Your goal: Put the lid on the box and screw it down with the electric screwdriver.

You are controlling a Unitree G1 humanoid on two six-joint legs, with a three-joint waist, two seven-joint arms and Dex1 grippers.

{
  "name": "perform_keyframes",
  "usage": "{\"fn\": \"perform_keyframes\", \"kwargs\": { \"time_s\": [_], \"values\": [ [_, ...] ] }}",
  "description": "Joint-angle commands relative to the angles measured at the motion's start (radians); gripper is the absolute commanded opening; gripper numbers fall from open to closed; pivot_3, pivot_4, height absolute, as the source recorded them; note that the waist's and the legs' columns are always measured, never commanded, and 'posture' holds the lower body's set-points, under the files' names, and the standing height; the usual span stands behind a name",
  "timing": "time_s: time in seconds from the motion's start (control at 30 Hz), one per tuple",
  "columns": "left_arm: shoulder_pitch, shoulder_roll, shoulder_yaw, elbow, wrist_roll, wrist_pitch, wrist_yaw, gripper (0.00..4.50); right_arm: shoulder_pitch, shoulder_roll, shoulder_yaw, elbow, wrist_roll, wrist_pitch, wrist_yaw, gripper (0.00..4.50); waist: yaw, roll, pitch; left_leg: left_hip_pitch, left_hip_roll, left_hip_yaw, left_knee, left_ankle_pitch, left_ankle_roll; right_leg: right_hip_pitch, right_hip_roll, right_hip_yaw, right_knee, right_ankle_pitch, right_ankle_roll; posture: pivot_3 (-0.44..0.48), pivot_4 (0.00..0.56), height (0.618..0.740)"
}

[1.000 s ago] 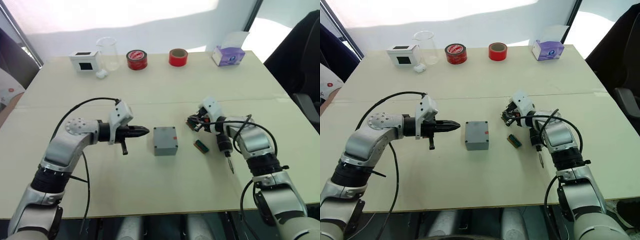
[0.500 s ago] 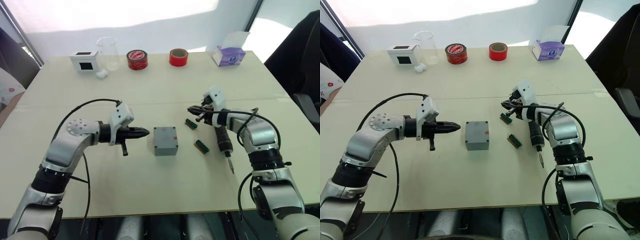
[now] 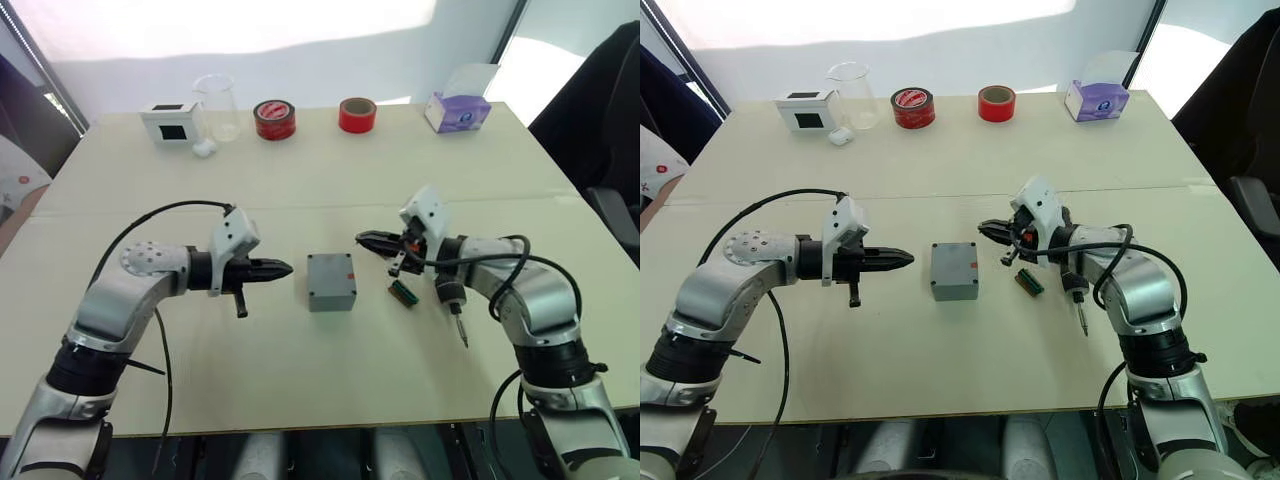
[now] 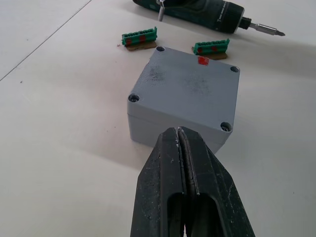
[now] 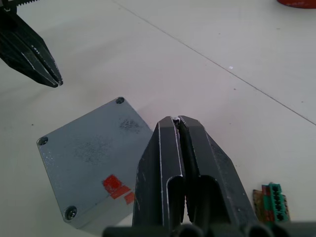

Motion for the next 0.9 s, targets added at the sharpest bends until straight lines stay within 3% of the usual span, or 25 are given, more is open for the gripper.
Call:
{"fn": "perform_keyframes", "kwargs": {
  "time_s": [0.03,0.9],
  "values": [
    [-0.015,0.008,0.024,-0.031,-0.019,0.001,0.003,0.00,-0.002,0.009,0.023,-0.020,-0.011,-0.032,-0.011,0.02,0.000,0.000,0.000,0.000,0.000,0.000,0.000,0.000,0.000,0.000,0.000,0.000,0.000,0.000,0.000,0.000,0.150,0.740],
    [-0.031,-0.005,0.002,-0.024,-0.005,-0.003,0.014,0.00,0.011,-0.007,0.060,0.030,-0.041,-0.050,-0.008,0.02,0.000,0.000,0.000,0.000,0.000,0.000,0.000,0.000,0.000,0.000,0.000,0.000,0.000,0.000,0.000,0.000,0.150,0.740]
  ]
}}
